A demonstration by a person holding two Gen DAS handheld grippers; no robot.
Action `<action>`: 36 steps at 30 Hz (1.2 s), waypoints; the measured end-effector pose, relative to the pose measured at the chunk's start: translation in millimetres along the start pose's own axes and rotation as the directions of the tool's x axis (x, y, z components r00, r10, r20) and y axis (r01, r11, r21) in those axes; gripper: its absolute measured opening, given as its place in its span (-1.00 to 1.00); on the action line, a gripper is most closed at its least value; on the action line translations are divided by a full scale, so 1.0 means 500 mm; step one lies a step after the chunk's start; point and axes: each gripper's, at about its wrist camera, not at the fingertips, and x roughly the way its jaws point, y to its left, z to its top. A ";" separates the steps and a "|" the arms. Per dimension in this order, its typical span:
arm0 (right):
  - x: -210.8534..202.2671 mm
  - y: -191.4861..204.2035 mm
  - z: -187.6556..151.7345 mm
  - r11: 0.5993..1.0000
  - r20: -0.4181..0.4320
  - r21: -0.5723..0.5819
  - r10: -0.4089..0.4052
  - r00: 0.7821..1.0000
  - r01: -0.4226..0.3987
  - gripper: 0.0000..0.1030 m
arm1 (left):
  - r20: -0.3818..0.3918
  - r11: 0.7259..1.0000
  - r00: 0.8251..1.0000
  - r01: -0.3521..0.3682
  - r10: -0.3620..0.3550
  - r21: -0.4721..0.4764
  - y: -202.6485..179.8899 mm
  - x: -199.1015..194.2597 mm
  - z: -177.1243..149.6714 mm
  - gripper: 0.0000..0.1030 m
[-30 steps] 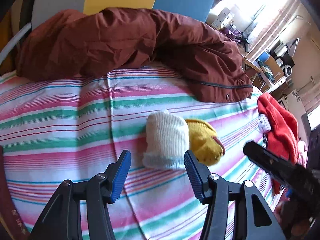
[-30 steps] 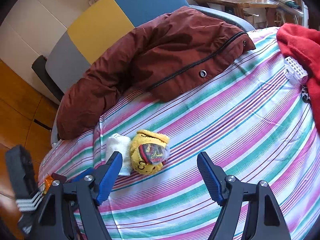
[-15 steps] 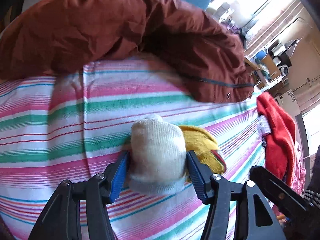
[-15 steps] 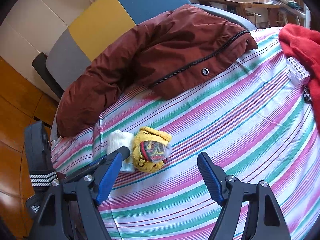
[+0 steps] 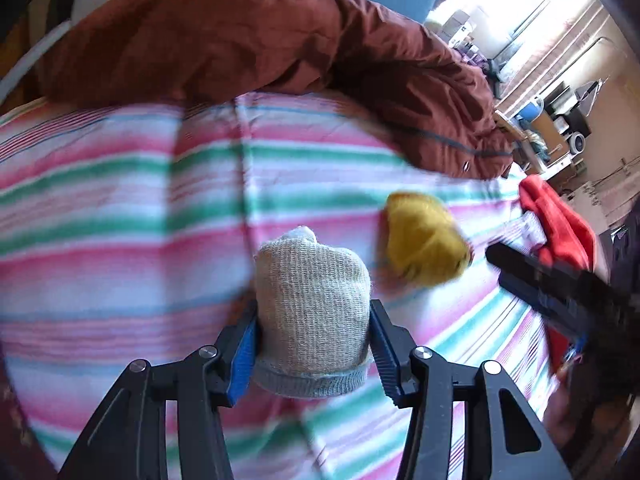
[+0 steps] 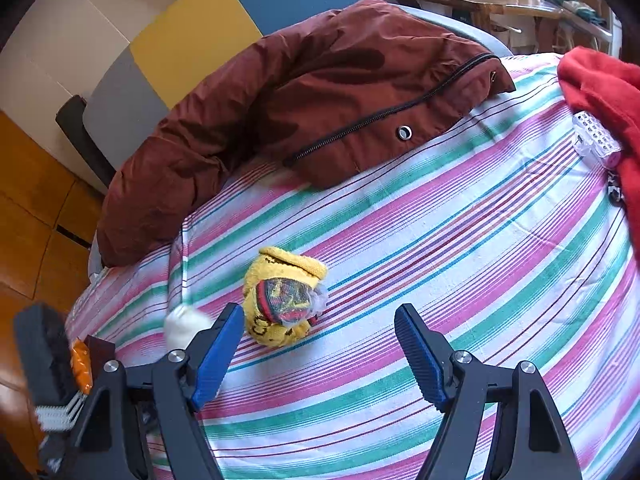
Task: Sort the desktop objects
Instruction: 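Grasp the white sock with the left gripper while the right grasps the yellow sock, then lift both socks off the bed and turn toward the gold tray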
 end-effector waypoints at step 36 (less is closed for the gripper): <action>0.051 0.141 -0.103 0.890 -0.178 -0.449 -0.176 0.968 0.079 -0.27 | 0.057 0.981 0.992 -0.120 0.113 0.153 -0.009 -0.093 -0.181 0.00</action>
